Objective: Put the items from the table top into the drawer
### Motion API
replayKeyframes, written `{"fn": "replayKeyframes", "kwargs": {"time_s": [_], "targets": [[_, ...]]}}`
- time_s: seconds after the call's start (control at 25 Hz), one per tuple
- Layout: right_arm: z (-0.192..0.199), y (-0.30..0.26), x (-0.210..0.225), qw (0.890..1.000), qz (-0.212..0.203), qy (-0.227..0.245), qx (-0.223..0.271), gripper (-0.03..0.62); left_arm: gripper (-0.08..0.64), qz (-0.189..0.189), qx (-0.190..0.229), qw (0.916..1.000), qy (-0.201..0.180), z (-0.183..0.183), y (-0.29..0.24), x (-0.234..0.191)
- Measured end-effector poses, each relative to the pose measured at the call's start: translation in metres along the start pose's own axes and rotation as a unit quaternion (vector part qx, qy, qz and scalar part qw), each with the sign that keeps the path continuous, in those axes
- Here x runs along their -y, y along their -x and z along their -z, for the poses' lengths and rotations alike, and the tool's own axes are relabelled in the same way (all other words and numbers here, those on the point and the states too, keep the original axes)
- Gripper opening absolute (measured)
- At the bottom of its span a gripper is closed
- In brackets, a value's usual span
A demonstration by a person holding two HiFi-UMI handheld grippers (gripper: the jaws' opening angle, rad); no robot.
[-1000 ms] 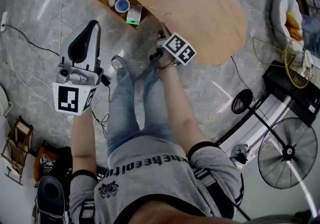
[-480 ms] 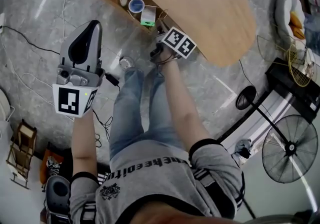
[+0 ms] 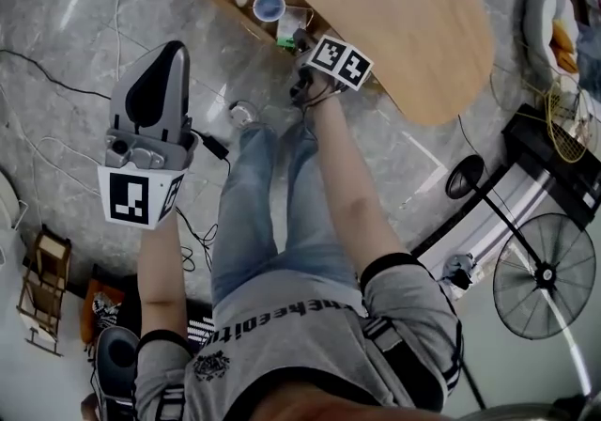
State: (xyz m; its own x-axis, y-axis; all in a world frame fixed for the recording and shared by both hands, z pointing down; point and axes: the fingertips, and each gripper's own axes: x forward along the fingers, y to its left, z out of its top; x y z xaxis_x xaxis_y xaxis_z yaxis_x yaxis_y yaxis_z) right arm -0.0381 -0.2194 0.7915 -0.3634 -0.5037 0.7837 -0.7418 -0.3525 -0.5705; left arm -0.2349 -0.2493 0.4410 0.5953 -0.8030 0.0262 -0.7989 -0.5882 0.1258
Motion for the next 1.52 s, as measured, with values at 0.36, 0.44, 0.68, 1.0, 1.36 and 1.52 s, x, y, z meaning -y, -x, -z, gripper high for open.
{"fn": "replayKeyframes", "kwargs": {"time_s": [0.36, 0.44, 0.68, 1.0, 1.36, 1.52], "targets": [[-0.007, -0.024, 0.000, 1.000, 0.013, 0.007, -0.021, 0.018, 0.011, -0.005, -0.011, 0.9999, 0.007, 0.015, -0.002, -0.014], [-0.009, -0.028, -0.002, 0.999, 0.016, 0.012, -0.026, 0.018, 0.011, -0.007, -0.012, 0.9999, 0.008, 0.016, -0.003, -0.017], [-0.012, -0.040, -0.005, 0.998, 0.034, 0.041, -0.031, 0.018, 0.011, -0.011, -0.016, 0.9998, 0.010, 0.023, -0.004, -0.023], [-0.018, -0.052, -0.005, 0.995, 0.061, 0.071, -0.029, 0.018, 0.011, -0.016, -0.021, 0.9996, 0.011, 0.029, -0.003, -0.029], [-0.027, -0.058, -0.002, 0.994, 0.077, 0.075, -0.010, 0.021, 0.011, -0.021, -0.024, 0.9994, 0.011, 0.033, 0.002, -0.031], [-0.027, -0.059, -0.004, 0.994, 0.072, 0.080, -0.009, 0.052, 0.011, -0.021, -0.024, 0.9994, 0.011, 0.033, 0.002, -0.032]]}}
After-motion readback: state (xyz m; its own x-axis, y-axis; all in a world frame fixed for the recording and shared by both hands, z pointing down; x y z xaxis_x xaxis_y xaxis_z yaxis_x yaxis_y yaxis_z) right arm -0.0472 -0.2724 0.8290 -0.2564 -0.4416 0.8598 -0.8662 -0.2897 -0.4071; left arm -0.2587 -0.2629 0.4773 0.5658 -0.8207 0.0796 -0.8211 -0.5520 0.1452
